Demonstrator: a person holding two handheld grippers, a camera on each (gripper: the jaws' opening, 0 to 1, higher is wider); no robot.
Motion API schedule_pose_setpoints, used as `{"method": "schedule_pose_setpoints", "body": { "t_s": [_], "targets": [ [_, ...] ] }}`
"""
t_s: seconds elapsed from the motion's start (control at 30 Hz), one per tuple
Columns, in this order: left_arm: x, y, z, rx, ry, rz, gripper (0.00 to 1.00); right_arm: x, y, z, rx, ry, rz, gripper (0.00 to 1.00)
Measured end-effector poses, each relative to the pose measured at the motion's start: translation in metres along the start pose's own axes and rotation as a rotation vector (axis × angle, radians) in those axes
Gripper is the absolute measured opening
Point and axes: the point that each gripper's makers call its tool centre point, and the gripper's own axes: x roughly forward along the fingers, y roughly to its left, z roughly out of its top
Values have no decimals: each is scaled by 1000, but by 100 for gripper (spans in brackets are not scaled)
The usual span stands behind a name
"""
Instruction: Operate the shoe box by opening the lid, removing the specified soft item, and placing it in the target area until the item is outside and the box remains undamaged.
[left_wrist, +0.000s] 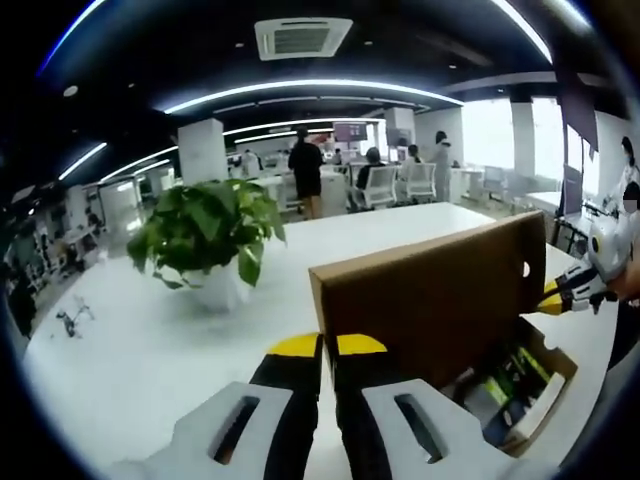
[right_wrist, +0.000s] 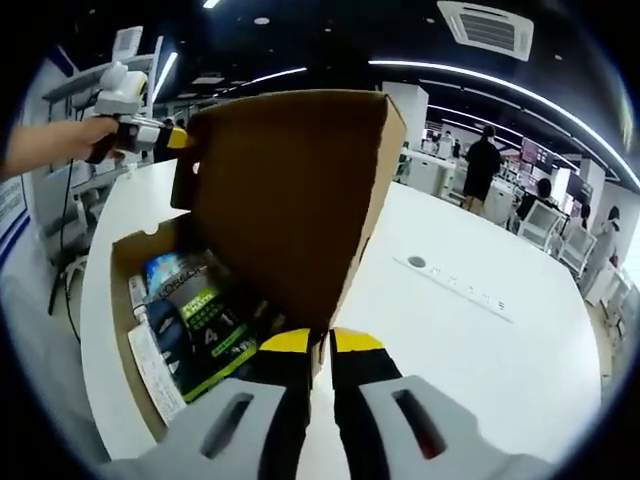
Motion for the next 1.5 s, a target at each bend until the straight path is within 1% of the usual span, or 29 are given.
{"method": "schedule_pose_setpoints", "body": {
  "t_s": [0.27, 0.4, 0.67, 0.77, 0.8, 0.9, 1.0, 1.13, 1.23, 1.4, 1.5],
  "targets": [
    [11, 4, 1, -10, -4, -5, 0, 4, -6, 1, 41, -8, -10, 0],
    [17, 5, 1, -14, -7, -5, 0, 4, -6, 2, 27, -5, -2, 0],
    [27, 7, -2, -2, -3, -7, 1, 6, -8, 3, 38, 4, 2, 0],
    [30, 5, -10, 7, 31, -8, 3, 7, -8, 3, 28, 9, 5, 0],
    [31, 2, -17, 3, 43, -15, 5, 7, -8, 3, 30, 11, 5, 0],
    [31, 0, -30, -3, 63, -9, 12, 8, -9, 4, 29, 14, 4, 0],
    [29, -1, -47, -31, 85, -3, 14, 8, -9, 4, 32, 16, 4, 0],
    [22, -4, -62, -54, 103, 3, 14, 8, -10, 5, 38, 18, 3, 0],
    [16, -6, -73, -70, 123, 5, 11, 10, -11, 5, 47, 20, 2, 0],
    [10, -6, -82, -92, 144, 13, 5, 12, -13, 7, 57, 25, 1, 0],
    [10, -6, -84, -105, 147, 16, 3, 13, -14, 8, 49, 29, 2, 0]
  ]
}}
